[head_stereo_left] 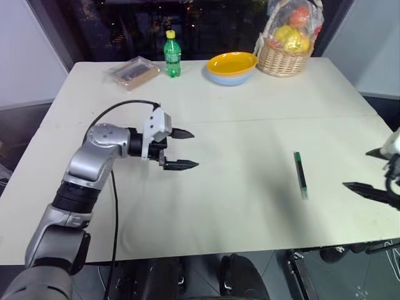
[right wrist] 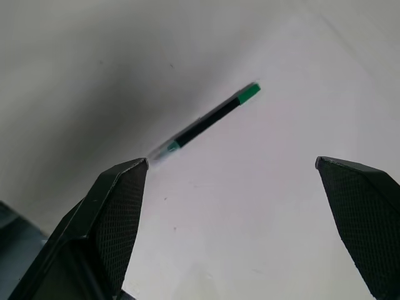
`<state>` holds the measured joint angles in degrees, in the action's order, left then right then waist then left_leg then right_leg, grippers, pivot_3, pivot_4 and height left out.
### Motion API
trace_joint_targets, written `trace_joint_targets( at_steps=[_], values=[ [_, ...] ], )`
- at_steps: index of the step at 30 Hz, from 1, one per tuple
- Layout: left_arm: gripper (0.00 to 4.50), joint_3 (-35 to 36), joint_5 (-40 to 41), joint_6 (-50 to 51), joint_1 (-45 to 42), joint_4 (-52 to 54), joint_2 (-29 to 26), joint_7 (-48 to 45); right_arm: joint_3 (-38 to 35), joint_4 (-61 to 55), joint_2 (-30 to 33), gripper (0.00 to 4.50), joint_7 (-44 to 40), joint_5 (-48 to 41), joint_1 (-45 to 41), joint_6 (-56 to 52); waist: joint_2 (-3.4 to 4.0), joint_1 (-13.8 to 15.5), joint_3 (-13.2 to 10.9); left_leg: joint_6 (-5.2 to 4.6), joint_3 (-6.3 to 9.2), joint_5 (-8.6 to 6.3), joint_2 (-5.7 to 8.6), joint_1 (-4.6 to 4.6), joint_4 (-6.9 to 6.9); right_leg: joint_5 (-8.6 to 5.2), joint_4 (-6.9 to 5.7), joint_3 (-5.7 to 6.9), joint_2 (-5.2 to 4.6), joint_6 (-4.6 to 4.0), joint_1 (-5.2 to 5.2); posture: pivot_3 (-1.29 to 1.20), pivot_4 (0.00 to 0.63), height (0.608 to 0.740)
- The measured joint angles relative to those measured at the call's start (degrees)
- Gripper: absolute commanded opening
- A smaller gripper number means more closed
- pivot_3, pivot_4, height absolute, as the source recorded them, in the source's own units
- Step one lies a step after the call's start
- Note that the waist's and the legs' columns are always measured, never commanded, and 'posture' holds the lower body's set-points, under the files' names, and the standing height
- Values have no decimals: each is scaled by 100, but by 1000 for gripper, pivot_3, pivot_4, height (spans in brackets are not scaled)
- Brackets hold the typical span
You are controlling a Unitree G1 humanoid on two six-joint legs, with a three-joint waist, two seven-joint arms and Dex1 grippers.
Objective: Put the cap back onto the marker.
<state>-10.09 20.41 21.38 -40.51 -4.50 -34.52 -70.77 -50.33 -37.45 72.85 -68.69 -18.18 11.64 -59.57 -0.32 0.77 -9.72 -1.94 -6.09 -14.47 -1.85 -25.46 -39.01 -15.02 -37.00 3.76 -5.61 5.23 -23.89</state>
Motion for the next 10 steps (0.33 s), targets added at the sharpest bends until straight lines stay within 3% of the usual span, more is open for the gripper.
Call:
trace_joint_targets(
  at_steps=[10],
  values=[
    [4500, 0, -93, -88, -32, -108, 96, -26, -108, -109, 17, 4448, -317, -16, -13, -14, 0, 2, 0, 0, 1, 0, 0, 0, 0, 0, 0, -1, -4, -2, 0, 0, 150, 740]
  ],
)
